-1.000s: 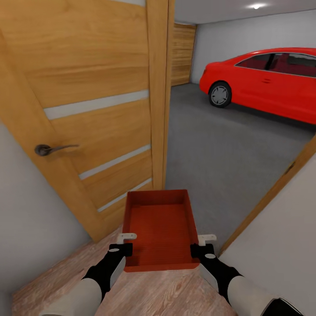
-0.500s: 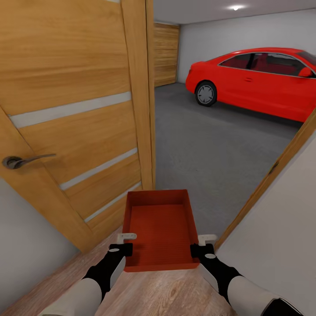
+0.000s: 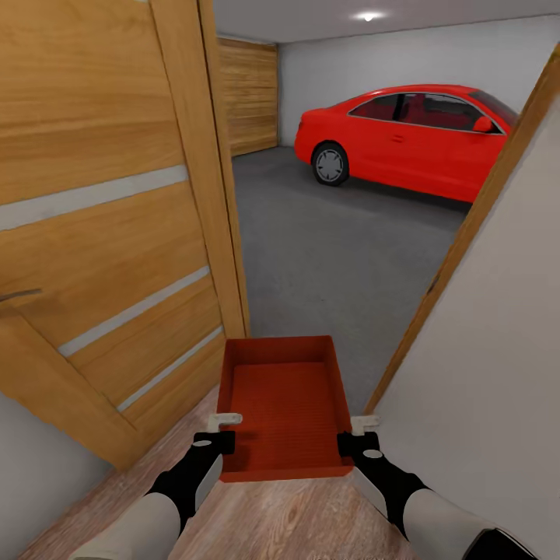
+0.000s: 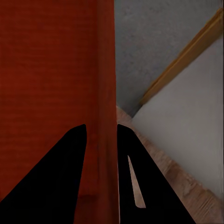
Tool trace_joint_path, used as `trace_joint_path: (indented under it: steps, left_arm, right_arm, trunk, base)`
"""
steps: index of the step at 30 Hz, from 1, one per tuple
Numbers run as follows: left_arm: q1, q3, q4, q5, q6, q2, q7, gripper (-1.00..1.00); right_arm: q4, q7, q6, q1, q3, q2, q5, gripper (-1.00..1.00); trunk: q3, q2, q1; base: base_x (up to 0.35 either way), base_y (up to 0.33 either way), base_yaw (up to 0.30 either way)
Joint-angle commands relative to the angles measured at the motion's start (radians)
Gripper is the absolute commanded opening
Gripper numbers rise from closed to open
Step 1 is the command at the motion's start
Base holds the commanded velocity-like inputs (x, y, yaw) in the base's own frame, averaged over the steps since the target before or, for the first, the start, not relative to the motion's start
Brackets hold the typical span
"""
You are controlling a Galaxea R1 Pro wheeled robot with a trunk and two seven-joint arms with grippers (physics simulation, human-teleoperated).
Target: Move the two storage containers from the living room to the garage. In the garage, place one container on the floor and stack the other container on top of it (either order is fine).
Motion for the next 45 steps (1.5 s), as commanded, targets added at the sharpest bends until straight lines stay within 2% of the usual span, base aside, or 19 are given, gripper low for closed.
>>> trace_joint_path:
  steps: [1, 6, 23, 45]
  left_arm:
    - [0.001, -0.016, 0.006, 0.021, 0.006, 0.023, 0.010, -1.00]
    - [0.001, -0.016, 0.006, 0.021, 0.006, 0.023, 0.010, -1.00]
    - [0.001, -0.016, 0.006, 0.021, 0.006, 0.023, 0.010, -1.00]
    - [0.001, -0.016, 0.006, 0.021, 0.006, 0.023, 0.010, -1.00]
  right_arm:
    - [-0.006, -0.005, -0.001, -0.002, -0.067, -0.047, 0.006, -1.00]
    - [-0.006, -0.005, -0.001, -0.002, -0.067, -0.047, 0.006, -1.00]
    - [-0.006, -0.005, -0.001, -0.002, -0.067, -0.048, 0.006, -1.00]
    - [-0.006, -0.005, 0.000, -0.002, -0.067, -0.047, 0.007, -1.00]
  trunk:
    - [-0.001, -0.001, 0.000]
    - [-0.001, -0.001, 0.000]
    - [-0.001, -0.001, 0.000]
    - [-0.001, -0.001, 0.000]
  base:
    - [0.000, 0.000, -0.192]
    - [0.020, 0.073, -0.059]
    - [0.100, 0.275, -0.002]
    - [0.007, 0.014, -0.004]
